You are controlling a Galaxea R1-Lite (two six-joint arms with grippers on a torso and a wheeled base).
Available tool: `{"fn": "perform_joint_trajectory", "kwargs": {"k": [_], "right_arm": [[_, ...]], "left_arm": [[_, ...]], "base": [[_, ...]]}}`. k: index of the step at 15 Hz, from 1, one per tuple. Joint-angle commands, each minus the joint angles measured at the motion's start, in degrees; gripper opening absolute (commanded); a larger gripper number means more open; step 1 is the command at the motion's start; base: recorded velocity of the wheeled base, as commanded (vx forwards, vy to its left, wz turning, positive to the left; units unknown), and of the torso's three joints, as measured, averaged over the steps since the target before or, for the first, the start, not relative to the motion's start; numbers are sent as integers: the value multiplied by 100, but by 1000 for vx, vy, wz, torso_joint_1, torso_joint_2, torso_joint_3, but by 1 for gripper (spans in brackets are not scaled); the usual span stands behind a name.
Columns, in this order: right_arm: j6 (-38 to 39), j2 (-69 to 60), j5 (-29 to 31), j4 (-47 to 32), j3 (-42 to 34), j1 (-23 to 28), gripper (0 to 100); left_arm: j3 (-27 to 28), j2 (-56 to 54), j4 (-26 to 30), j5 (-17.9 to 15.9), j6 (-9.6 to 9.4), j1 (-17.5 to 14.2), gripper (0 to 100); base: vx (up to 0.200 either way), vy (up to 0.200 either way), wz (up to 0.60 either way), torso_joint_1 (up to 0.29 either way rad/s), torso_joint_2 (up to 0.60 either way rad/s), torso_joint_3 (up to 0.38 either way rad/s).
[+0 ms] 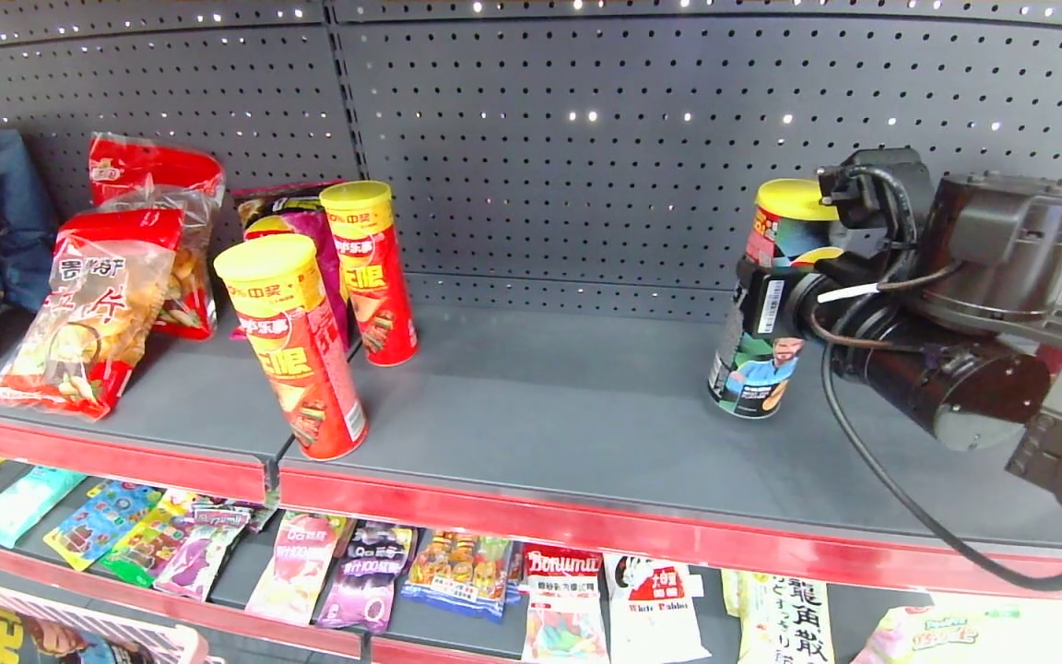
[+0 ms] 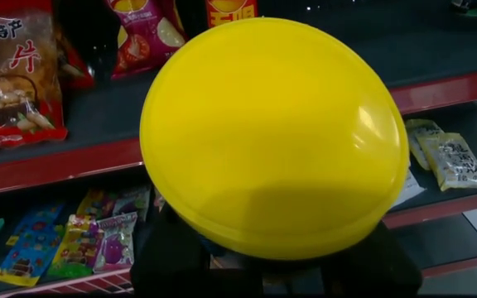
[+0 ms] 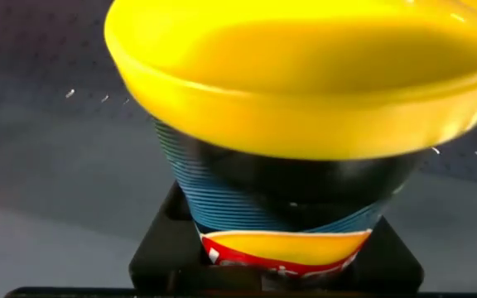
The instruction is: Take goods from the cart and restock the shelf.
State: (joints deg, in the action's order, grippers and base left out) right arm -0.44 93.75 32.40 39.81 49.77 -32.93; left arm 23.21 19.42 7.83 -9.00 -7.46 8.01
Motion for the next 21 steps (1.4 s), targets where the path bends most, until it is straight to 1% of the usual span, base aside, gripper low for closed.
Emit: {"fn": "perform_joint_trajectory", "kwargs": {"k": [1, 2, 3, 7, 11, 17, 21], "right_arm": [[343, -41, 706, 0, -20, -460, 0], [457, -14, 987, 0, -38, -618, 0], [501, 3, 1119, 0, -73, -750, 0], [448, -102, 1207, -18, -539, -1199, 0], [316, -67, 1427, -18, -653, -1260, 0], [457, 3, 1444, 0, -688, -1295, 0], [694, 47, 1541, 0, -732, -1638, 0]], "left_arm": [[-10, 9, 0, 3, -1, -1, 0], [-10, 9, 0, 3, -1, -1, 0], [-10, 9, 0, 3, -1, -1, 0], [-10, 9, 0, 3, -1, -1, 0], [-10, 18, 0, 3, -1, -1, 0], [-10, 27, 0, 3, -1, -1, 0], [-10, 18, 0, 3, -1, -1, 0]], "base": [[0, 0, 0, 0, 0, 0], [0, 0, 0, 0, 0, 0], [0, 0, 0, 0, 0, 0], [0, 0, 0, 0, 0, 0], [0, 0, 0, 0, 0, 0], [0, 0, 0, 0, 0, 0], [0, 0, 0, 0, 0, 0]]}}
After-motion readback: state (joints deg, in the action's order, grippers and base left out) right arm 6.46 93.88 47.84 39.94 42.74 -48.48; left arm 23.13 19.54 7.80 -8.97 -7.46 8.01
